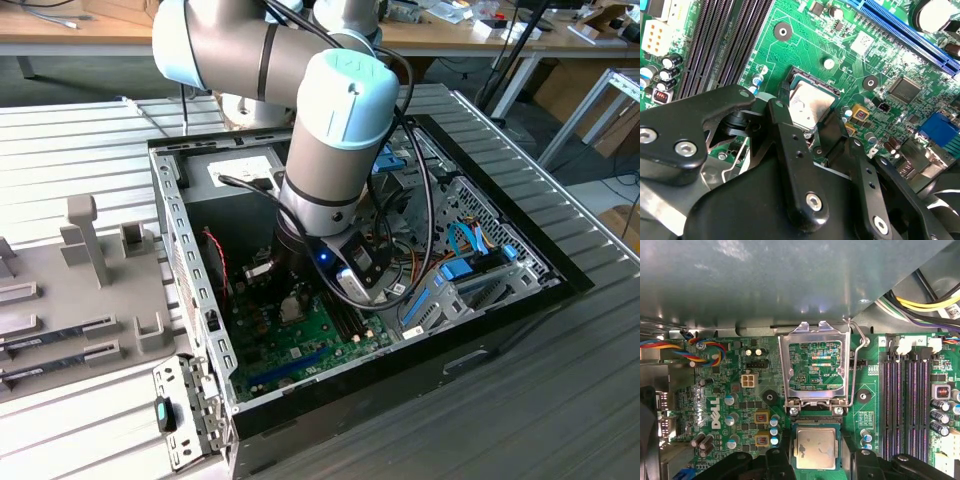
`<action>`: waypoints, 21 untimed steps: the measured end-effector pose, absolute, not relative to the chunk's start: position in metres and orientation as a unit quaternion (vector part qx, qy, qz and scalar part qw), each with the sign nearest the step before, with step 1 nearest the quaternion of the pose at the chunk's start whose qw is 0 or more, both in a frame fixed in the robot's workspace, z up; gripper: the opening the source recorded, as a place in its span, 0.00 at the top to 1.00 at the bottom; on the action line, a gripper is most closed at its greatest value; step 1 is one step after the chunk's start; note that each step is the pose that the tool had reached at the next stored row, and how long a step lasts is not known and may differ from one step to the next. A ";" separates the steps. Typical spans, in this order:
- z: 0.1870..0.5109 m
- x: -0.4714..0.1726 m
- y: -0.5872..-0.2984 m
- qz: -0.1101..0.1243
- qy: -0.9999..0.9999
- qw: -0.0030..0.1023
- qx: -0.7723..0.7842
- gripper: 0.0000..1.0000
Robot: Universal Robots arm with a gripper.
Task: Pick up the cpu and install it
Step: 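Place the cpu into insertion slot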
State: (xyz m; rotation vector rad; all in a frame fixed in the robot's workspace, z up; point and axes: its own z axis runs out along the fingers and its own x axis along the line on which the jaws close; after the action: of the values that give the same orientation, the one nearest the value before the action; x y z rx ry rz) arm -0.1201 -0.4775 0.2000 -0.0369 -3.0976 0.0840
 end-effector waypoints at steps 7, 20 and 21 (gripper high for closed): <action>0.200 -0.120 -0.478 0.027 -0.999 0.021 -0.012 0.45; 0.205 -0.120 -0.484 0.024 -0.999 0.021 -0.011 0.60; 0.204 -0.120 -0.484 0.024 -0.999 0.021 -0.011 0.60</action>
State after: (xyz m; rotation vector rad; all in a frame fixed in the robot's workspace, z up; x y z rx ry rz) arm -0.1202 -0.4837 0.2045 -0.0327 -3.0979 0.0747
